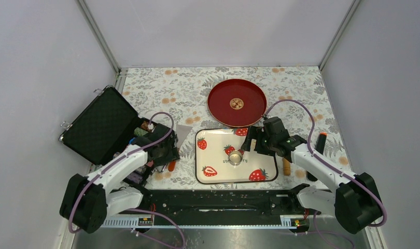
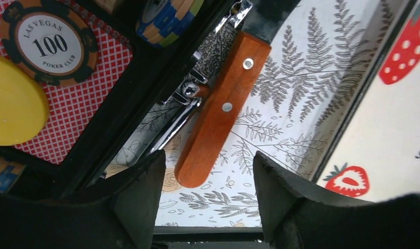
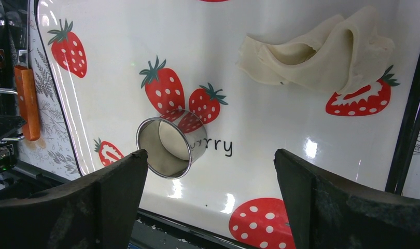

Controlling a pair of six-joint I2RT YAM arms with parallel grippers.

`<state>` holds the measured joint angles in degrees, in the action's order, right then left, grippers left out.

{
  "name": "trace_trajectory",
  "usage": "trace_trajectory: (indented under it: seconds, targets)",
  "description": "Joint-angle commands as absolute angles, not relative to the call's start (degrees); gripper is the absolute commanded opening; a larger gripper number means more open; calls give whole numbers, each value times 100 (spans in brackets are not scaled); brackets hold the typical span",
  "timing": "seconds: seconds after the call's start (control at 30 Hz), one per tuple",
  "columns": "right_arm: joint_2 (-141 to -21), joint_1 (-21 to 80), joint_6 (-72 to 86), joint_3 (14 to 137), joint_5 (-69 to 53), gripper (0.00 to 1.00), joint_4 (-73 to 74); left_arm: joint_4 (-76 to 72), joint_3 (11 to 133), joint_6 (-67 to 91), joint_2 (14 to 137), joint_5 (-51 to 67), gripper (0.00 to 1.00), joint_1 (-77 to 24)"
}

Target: Roll out the dumpling wrappers from the dough

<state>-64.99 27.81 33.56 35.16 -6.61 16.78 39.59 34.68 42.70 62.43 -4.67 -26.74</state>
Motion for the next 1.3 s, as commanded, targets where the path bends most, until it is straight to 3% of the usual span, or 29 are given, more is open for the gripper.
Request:
trace_trajectory:
  seconds: [0.0,0.4,0.7,0.83,0.9,0.93,0.97,1.03,1.27]
  targets:
    - [-6531,2821,3379,3566,-514,99,1445,3881,3743,4006,6556,-677,58,-2723]
    - [-6631,2821,3369,3600,-525,99,1446,3870,4113,4190,7499,-1132,44,-3537]
    - [-6666,2816,3347,3621,-562,100,1447,4028,4233,4407,7677,-1230,8,-4041]
    - [-6662,2819,3336,3630,-571,99,1442,4310,4162,4656,7409,-1281,3,-4353]
    - [-6678,2814,3340,3635,-580,99,1450,4470,4054,4796,7244,-1283,5,-4469]
    - [-6690,2817,3339,3638,-579,100,1448,4514,4014,4838,7157,-1279,15,-4510]
    - [-6700,2819,3333,3644,-580,99,1451,4543,3982,4871,7080,-1276,38,-4521]
    - [-6715,2821,3334,3648,-591,99,1445,4588,4011,4879,6974,-1325,57,-4526]
    - [-6700,2815,3335,3647,-589,99,1449,4591,4581,4591,7512,-1468,60,-4515]
